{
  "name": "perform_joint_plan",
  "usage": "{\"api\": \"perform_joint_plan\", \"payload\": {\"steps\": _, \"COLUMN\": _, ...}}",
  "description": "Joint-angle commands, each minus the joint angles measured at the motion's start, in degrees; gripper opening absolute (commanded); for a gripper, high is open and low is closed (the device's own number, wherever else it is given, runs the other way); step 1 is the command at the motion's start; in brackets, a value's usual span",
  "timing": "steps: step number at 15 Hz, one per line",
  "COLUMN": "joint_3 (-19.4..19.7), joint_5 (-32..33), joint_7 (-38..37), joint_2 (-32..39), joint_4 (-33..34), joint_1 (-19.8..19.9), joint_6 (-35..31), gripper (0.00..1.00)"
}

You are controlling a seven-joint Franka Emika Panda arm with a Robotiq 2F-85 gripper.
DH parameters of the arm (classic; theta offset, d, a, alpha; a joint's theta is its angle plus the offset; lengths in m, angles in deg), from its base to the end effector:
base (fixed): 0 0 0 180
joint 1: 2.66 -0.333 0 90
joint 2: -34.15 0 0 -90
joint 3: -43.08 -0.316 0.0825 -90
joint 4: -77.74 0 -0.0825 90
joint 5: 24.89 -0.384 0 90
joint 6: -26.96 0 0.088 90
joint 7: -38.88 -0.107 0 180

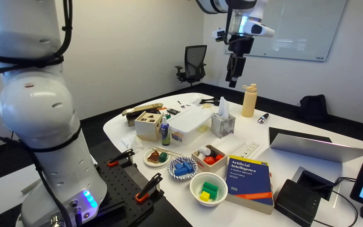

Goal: Press a button on the black device.

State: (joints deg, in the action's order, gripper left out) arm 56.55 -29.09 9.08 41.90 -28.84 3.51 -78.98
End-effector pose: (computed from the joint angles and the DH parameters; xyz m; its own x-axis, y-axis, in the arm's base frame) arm 0.5491 -0.1851 0.4354 0.6223 -0.7700 -0.1411 -0.7736 -0.6325 0.0399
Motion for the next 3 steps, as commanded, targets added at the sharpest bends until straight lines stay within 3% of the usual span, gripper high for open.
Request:
{"api": "perform_joint_plan", "payload": {"steps": 1, "joint_3": -2.19, "joint_5": 1.90, "joint_7": -1.76, "joint_2": -7.45, "joint_4": -7.36, "joint_1": -0.22, "joint_6": 0.55, "gripper": 1.00}}
{"api": "perform_joint_plan", "payload": {"steps": 3, "joint_3": -3.37, "joint_5": 3.18, "joint_7": -1.38, "joint_2": -9.37, "joint_4": -9.16, "joint_1": -0.11, "joint_6": 0.48, "gripper": 1.00}}
